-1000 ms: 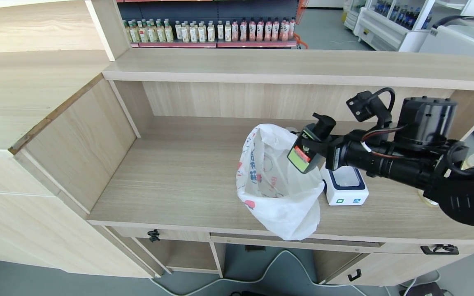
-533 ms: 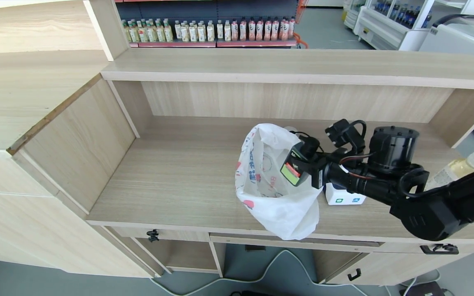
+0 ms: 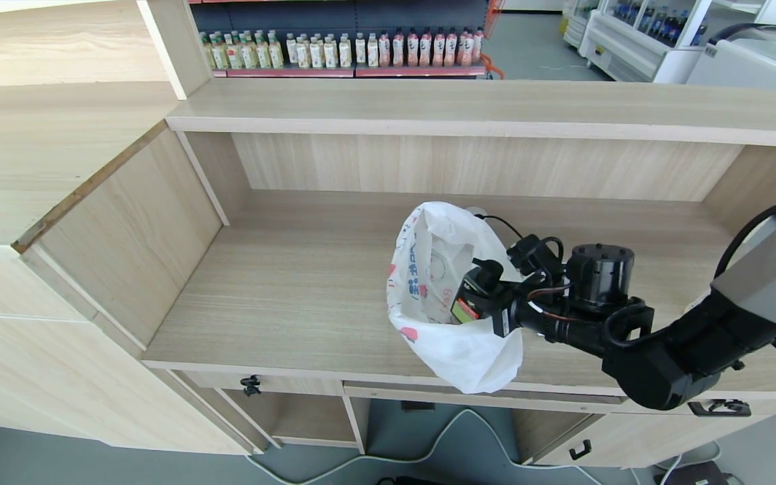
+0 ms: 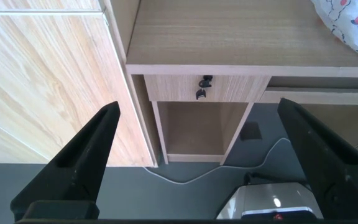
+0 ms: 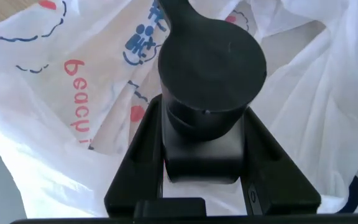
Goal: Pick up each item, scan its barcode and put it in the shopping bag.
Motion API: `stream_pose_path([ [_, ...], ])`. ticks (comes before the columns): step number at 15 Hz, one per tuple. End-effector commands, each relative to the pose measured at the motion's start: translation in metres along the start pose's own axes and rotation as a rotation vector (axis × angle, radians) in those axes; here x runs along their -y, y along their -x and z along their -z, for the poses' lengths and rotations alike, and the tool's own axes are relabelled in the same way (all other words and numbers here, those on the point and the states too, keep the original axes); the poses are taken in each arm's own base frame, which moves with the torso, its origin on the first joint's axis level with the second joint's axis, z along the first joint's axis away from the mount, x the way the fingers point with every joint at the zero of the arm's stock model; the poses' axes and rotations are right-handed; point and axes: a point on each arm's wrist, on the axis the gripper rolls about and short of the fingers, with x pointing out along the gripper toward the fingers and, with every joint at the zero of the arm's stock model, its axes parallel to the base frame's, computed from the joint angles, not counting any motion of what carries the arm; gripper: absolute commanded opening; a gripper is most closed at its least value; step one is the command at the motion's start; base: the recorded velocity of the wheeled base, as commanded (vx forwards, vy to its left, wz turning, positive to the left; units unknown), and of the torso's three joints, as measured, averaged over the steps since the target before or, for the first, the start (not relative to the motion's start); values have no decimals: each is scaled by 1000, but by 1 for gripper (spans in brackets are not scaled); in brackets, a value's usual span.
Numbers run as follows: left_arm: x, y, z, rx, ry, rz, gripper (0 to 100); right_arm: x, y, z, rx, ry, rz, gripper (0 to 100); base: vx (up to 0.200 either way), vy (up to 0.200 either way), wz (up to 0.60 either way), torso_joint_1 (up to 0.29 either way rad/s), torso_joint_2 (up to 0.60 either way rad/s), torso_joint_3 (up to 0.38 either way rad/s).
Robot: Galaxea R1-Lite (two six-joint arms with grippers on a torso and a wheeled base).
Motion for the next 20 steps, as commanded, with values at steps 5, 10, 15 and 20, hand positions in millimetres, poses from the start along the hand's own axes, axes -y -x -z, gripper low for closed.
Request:
stream_pose_path([
  [5,0,0,0,-1,0,0,100,-2,-5,16,-31,-9,-8,0,0,0,0,0,0,0],
  [10,0,0,0,-1,0,0,100,0,0,6,5,-4,3,100,0,0,0,0,0,0],
  [15,0,0,0,-1,0,0,100,-1,45,-49,142,-34,4,100,0,0,0,0,0,0],
  [20,0,0,0,-1,0,0,100,8,161,-91,220,-33,206,100,0,0,0,0,0,0],
])
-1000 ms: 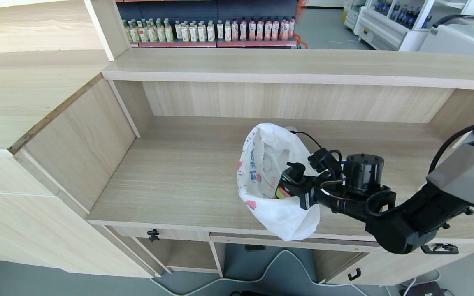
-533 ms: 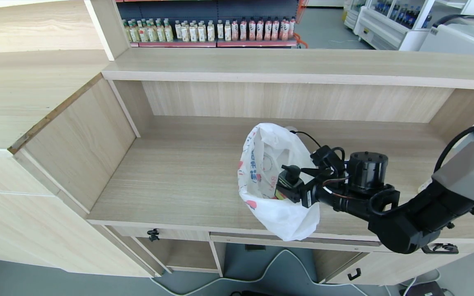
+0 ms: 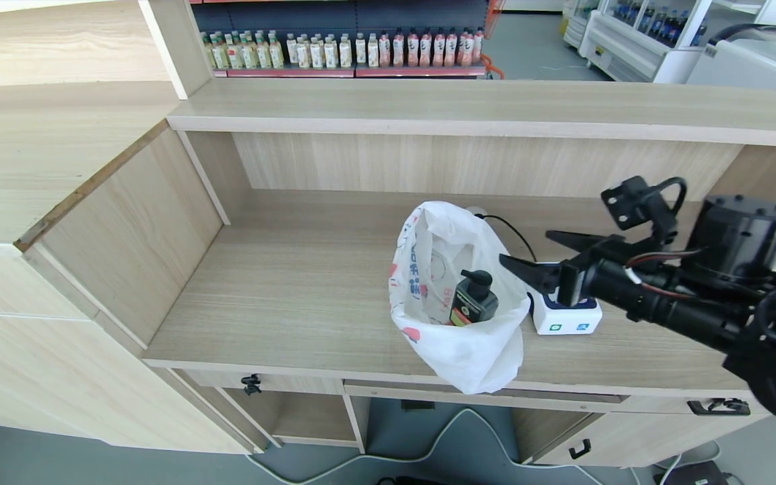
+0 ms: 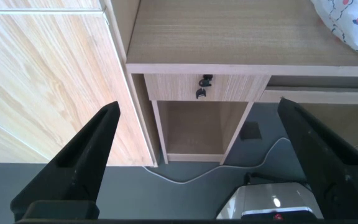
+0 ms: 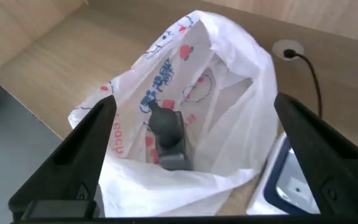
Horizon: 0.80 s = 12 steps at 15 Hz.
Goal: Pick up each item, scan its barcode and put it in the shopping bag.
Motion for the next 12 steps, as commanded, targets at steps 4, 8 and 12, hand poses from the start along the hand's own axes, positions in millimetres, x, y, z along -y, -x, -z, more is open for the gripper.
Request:
stream_pose_path([
  [4,0,0,0,-1,0,0,100,17,152,-17,-149,20,454,100,0,0,0,0,0,0],
  [8,0,0,0,-1,0,0,100,6,180,-4,-171,9,520,100,0,0,0,0,0,0],
  [12,0,0,0,-1,-1,0,100,6,183,-11,-144,23,569,100,0,0,0,0,0,0],
])
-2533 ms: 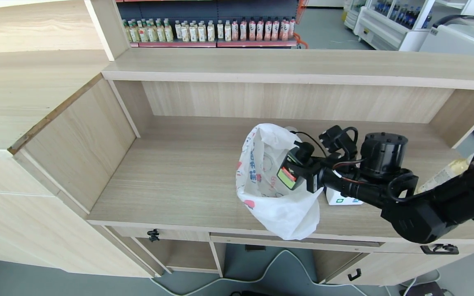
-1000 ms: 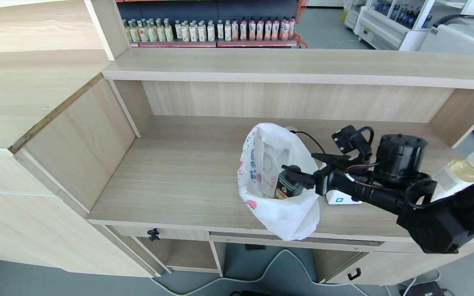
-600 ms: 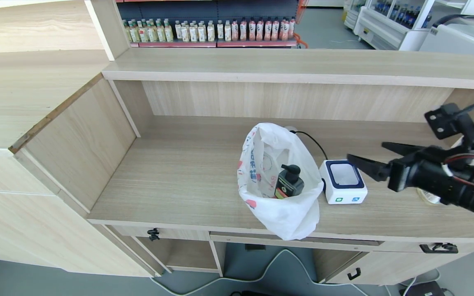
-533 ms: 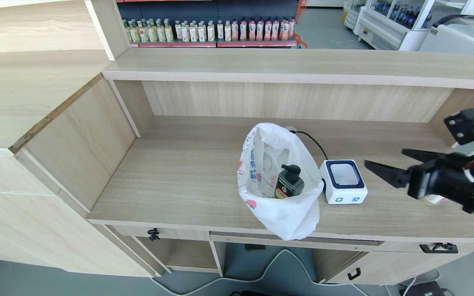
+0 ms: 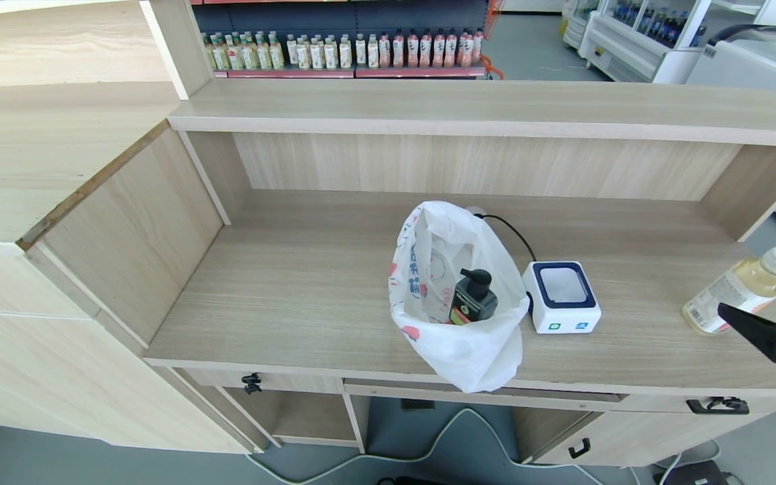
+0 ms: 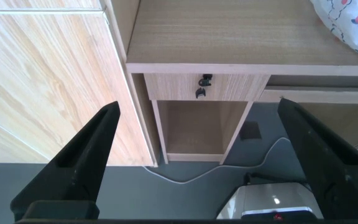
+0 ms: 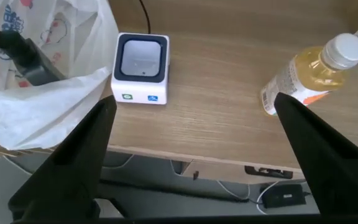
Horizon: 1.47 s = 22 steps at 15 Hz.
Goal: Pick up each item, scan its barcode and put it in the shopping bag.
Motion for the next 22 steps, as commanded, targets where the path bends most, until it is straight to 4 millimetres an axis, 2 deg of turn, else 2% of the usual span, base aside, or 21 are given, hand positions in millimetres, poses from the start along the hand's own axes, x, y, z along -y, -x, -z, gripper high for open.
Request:
stream_pose_path([
  [1,0,0,0,-1,2,0,100,0,8,-3,31,3,13,100,0,0,0,0,0,0],
  [9,0,0,0,-2,-1,-1,100,7,9,10,-38,-10,196,100,0,-175,0,-1,0,3],
  [22,0,0,0,-2,-1,-1,100,7,6,18,-95,-32,185,100,0,-200,0,2,2,3],
])
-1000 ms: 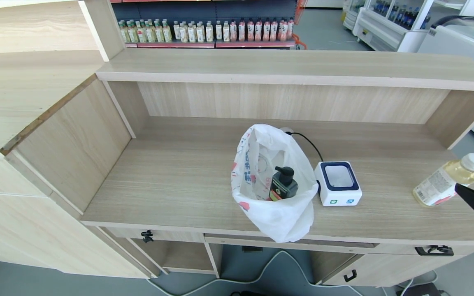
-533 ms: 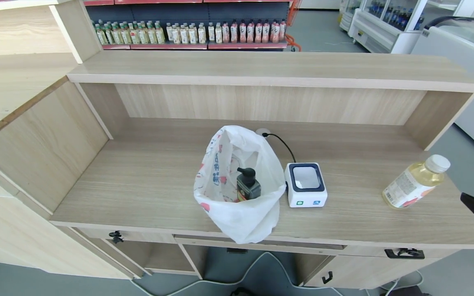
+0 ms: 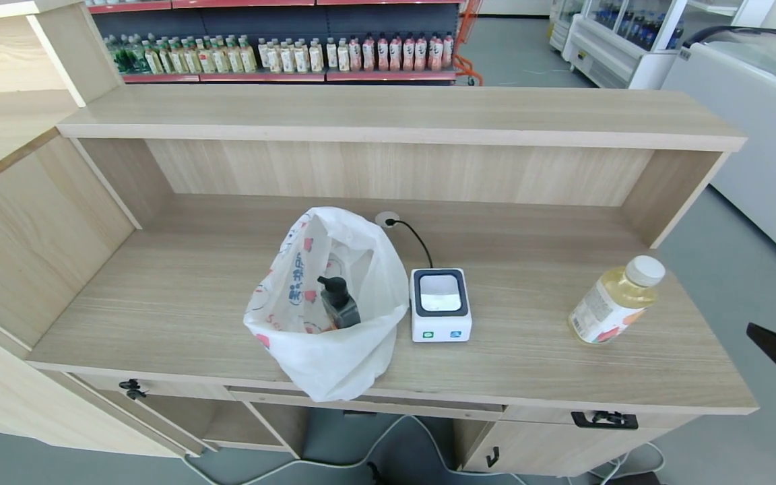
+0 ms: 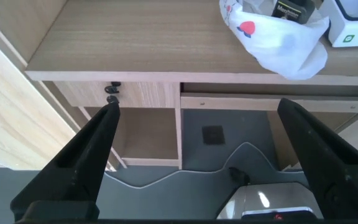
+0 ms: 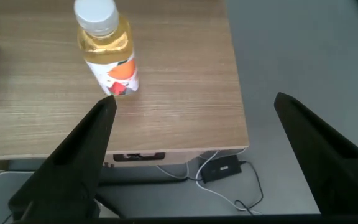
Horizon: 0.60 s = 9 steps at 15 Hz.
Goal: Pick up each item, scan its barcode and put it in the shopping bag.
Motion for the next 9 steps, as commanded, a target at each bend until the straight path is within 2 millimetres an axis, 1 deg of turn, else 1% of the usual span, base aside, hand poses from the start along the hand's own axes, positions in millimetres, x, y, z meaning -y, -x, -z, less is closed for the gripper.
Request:
stream_pose_path([
  [1,0,0,0,-2,0,0,100,0,-2,1,-10,1,-4,100,0,-200,0,2,2,2],
  [6,0,0,0,-2,2,0,100,-4,0,5,-19,-8,-27,100,0,-200,0,-1,1,3],
  [8,0,0,0,-2,2,2,100,-14,1,7,-39,-18,-143,100,0,0,0,0,0,0],
  [9,0,0,0,-2,2,2,100,-17,0,8,-51,-23,-165,100,0,0,0,0,0,0],
])
